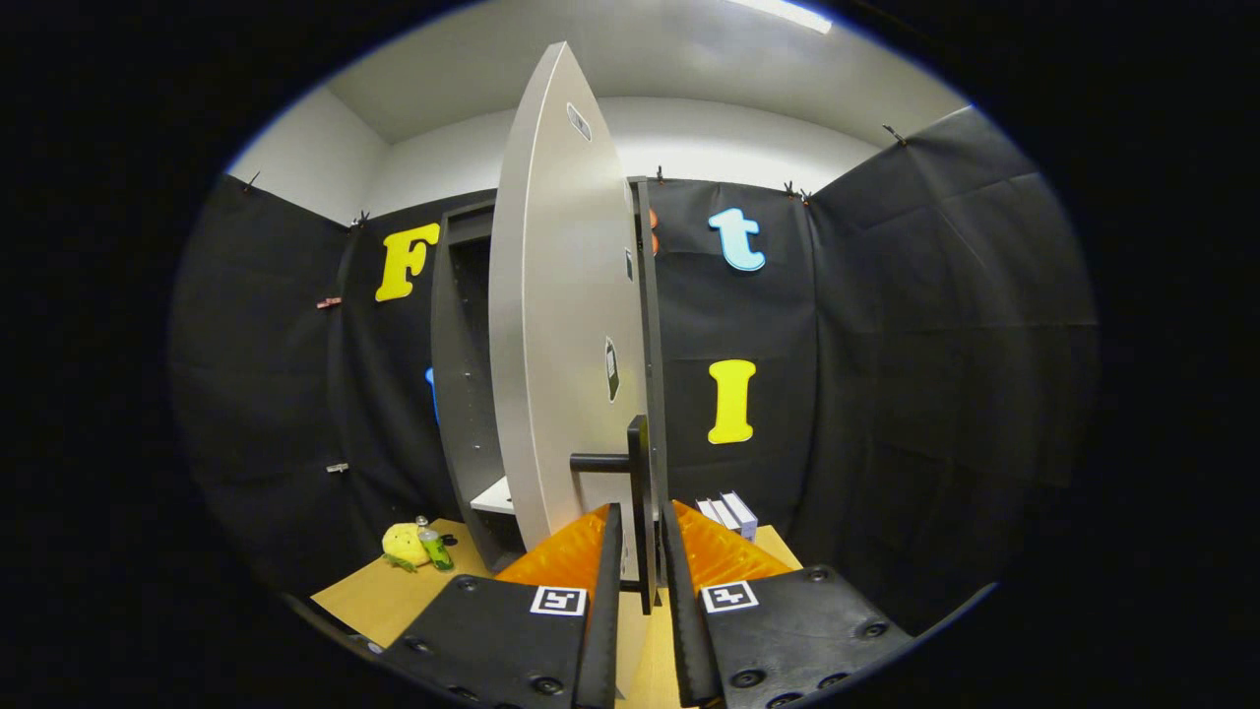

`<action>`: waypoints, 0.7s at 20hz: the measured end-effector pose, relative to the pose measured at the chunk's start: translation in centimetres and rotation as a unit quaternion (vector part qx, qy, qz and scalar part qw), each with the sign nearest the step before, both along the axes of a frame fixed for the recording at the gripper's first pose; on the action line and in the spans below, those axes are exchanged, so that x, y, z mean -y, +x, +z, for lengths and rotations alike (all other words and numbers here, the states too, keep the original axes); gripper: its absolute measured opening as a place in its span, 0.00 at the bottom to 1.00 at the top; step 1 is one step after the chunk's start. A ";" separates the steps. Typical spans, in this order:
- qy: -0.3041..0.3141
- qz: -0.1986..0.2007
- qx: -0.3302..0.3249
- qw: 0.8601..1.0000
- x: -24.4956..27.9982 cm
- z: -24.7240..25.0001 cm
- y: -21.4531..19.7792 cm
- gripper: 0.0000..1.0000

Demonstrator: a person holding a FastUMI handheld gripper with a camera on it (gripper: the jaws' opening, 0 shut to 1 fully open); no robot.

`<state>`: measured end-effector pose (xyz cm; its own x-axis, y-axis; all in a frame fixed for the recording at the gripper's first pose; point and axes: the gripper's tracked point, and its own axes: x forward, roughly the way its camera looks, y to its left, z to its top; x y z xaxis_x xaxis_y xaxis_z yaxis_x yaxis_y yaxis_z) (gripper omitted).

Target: Open the shoe cabinet door, grab the shoes and put them into the shoe cabinet, then close the shoe cabinet door.

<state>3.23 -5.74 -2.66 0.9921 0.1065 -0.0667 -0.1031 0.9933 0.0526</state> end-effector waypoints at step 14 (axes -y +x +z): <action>-0.020 -0.001 0.012 1.000 -0.8 -0.3 -1.6 0.28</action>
